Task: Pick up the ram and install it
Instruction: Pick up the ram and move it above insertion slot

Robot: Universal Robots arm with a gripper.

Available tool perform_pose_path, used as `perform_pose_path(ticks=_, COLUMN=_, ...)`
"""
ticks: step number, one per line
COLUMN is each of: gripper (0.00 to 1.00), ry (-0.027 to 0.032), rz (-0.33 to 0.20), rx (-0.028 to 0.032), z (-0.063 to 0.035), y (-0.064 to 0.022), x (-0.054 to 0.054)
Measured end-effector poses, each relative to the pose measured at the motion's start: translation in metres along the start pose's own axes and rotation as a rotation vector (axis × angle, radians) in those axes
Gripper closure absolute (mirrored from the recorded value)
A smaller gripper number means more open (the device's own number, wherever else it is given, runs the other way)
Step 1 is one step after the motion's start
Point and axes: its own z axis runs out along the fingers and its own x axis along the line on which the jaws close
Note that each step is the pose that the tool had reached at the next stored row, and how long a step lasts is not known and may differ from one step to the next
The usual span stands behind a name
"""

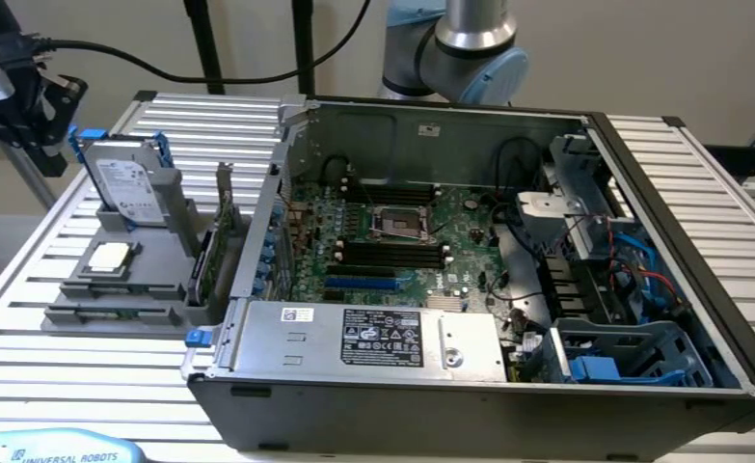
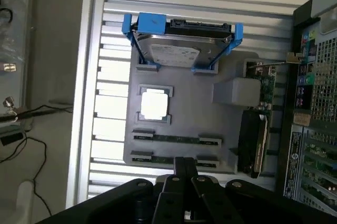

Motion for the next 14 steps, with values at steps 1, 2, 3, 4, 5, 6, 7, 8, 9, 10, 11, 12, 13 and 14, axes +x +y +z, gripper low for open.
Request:
perform_pose_path(ticks=1, gripper=0.89, ry=0.0009, rz=-0.018, rx=-0.0003, z=0.0000, y=0.0000, x=0.0000)
perform_pose_path(ticks=2, gripper=0.89, ry=0.0018, rz=-0.036, rx=-0.0006, z=0.0000, y=0.0000, x=0.0000)
perform_pose_path(ticks=3, gripper=0.89, ry=0.0027, rz=-0.054, rx=-0.0010, z=0.0000, y=0.0000, x=0.0000)
perform_pose_path(ticks=4, gripper=0.89, ry=0.0035, rz=-0.072, rx=-0.0014, z=0.0000, y=0.0000, x=0.0000)
perform_pose_path(ticks=5, gripper=0.89, ry=0.0044, rz=-0.090, rx=-0.0017, z=0.0000, y=0.0000, x=0.0000)
perform_pose_path(ticks=6, gripper=0.89, ry=0.0054, rz=-0.110, rx=-0.0021, z=0.0000, y=0.0000, x=0.0000)
perform_pose_path(ticks=7, gripper=0.89, ry=0.0062, rz=-0.128, rx=-0.0024, z=0.0001, y=0.0000, x=0.0000)
perform_pose_path(ticks=8, gripper=0.89, ry=0.0071, rz=-0.146, rx=-0.0027, z=0.0001, y=0.0000, x=0.0000)
perform_pose_path(ticks=9, gripper=0.89, ry=0.0081, rz=-0.164, rx=-0.0031, z=0.0001, y=0.0000, x=0.0000)
perform_pose_path(ticks=10, gripper=0.89, ry=0.0089, rz=-0.182, rx=-0.0034, z=0.0001, y=0.0000, x=0.0000)
perform_pose_path(ticks=11, gripper=0.89, ry=0.0097, rz=-0.200, rx=-0.0038, z=0.0002, y=0.0000, x=0.0000)
perform_pose_path(ticks=12, gripper=0.89, ry=0.0106, rz=-0.218, rx=-0.0041, z=0.0003, y=0.0000, x=0.0000)
perform_pose_path(ticks=13, gripper=0.89, ry=0.0115, rz=-0.236, rx=-0.0045, z=0.0004, y=0.0000, x=0.0001)
perform_pose_path(ticks=14, gripper=0.89, ry=0.0124, rz=-0.254, rx=-0.0048, z=0.0005, y=0.0000, x=0.0001)
